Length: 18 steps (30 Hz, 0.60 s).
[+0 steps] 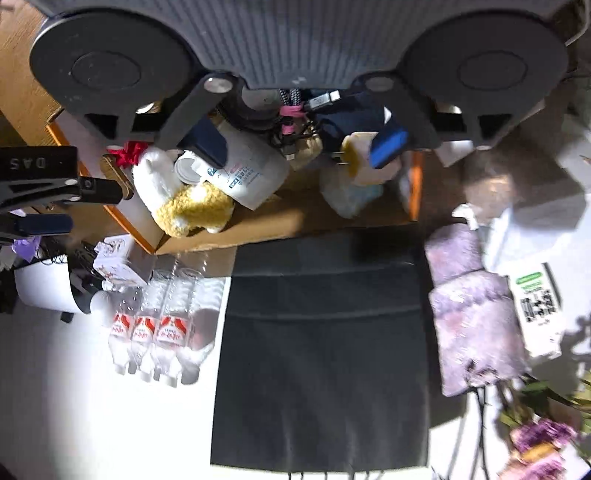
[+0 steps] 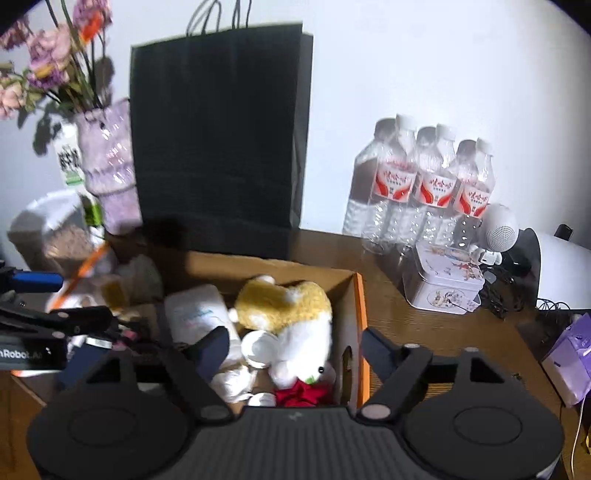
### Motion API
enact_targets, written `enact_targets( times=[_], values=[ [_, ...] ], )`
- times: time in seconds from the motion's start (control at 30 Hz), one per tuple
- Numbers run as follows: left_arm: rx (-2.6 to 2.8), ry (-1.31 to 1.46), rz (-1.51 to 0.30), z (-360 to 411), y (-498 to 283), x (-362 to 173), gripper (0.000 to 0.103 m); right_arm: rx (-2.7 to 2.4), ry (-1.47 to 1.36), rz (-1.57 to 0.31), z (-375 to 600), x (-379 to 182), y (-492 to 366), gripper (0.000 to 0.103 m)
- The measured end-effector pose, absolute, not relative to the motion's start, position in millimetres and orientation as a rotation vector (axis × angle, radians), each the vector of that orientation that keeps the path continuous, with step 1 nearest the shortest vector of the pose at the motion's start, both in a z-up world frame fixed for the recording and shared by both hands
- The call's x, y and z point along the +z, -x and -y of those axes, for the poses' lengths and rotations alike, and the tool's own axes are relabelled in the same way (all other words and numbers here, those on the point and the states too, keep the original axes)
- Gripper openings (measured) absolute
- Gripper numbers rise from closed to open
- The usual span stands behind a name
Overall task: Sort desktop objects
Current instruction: 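Lower both items into the box and open both tools, then withdraw both tools from the box back over the table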
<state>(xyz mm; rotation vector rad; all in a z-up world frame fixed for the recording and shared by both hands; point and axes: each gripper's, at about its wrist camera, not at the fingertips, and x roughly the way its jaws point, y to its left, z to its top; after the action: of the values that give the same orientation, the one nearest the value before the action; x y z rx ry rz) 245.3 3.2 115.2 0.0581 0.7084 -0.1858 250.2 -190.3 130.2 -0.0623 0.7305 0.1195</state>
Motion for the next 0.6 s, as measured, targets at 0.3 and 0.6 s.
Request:
enact_targets(
  times=[0.3,0.6],
  values=[
    [-0.106,0.012,-0.615,-8,-143,107,0.103,0.148,-0.049,-0.616,191,109,-142,0.084],
    [-0.038,0.094,-0.599,-12,1,29,0.103,0.18,-0.051,-0.61,178,28,-8,0.088]
  ],
)
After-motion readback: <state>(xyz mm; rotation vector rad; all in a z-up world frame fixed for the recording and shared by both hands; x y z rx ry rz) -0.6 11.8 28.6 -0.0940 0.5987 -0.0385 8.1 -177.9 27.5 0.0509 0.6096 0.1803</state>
